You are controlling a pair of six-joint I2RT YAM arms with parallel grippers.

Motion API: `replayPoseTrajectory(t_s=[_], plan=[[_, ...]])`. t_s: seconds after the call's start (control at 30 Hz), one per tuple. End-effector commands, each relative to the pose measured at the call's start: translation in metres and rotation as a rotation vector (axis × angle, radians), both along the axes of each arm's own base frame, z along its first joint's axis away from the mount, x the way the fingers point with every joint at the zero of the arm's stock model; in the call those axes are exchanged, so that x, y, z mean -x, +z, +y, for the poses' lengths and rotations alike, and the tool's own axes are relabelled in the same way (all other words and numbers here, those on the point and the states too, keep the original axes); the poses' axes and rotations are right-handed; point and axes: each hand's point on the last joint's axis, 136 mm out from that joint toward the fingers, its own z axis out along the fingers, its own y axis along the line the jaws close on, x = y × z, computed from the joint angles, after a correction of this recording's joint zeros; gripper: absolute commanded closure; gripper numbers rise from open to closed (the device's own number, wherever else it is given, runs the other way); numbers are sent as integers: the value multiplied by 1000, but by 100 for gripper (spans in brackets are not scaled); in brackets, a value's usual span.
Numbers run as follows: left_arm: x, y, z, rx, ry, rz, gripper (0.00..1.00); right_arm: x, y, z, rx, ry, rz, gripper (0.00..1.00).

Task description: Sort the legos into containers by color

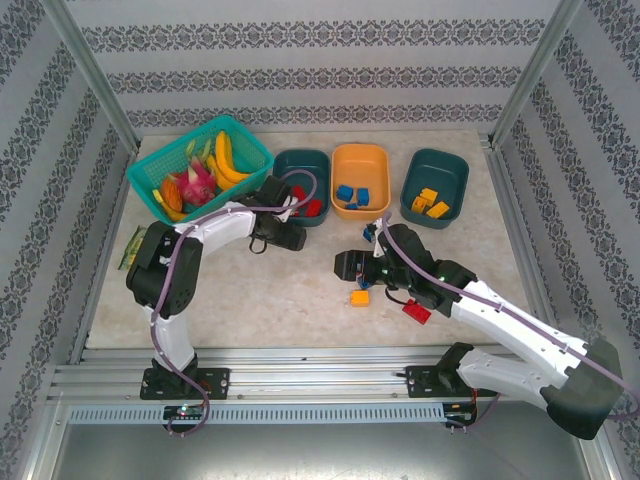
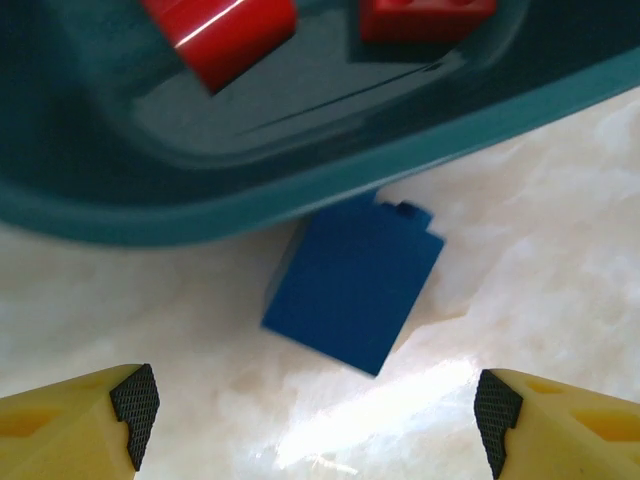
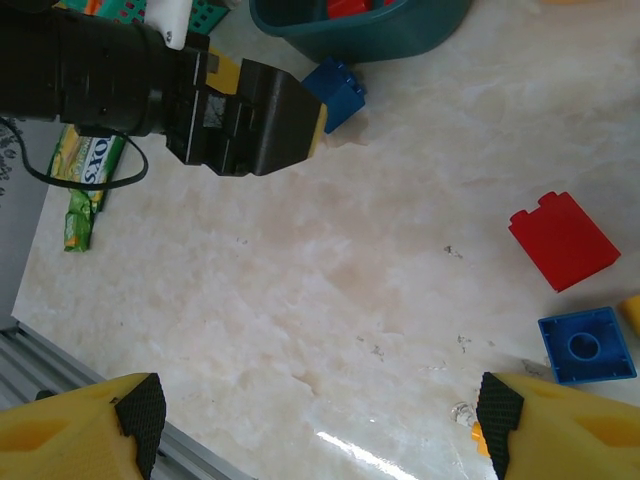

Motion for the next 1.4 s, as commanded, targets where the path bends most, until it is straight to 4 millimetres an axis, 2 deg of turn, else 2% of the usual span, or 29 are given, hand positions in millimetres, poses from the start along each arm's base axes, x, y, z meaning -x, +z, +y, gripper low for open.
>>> replayPoseTrajectory(t_s=[0.0,0.13,0.3,0.43,0.67,0.8,0.93,1.07,1.23,1.37], plan=[[-18,10,-20,45,-109,-79,15,-3,11,-1,-17,-2,-2,16],[-22,2,-22,33,-122,-67,15,-5,12,-3,-14,-13,7,16],[-23,-3,-29,58,-128,-43,19,-8,11,-3,-13,-22,14,16],[-20,-4,-34,62,-131,-40,34,-8,7,-3,-11,-29,24,16],[-11,-23,-28,-70,-96,-9,44,-10,9,-4,-18,-36,19,17],[-9,-24,-28,-95,-81,-22,56,-11,12,-6,-32,-48,8,16],[-7,-17,-29,-97,-69,-42,65,-13,11,-16,-65,-96,11,16],[1,-2,-33,-88,-64,-60,69,-16,14,-33,-85,-155,6,17],[31,30,-46,-25,-73,-68,70,-27,35,-66,-156,-299,-38,17],[58,54,-58,39,-77,-62,70,-36,51,-84,-263,-374,-52,17]])
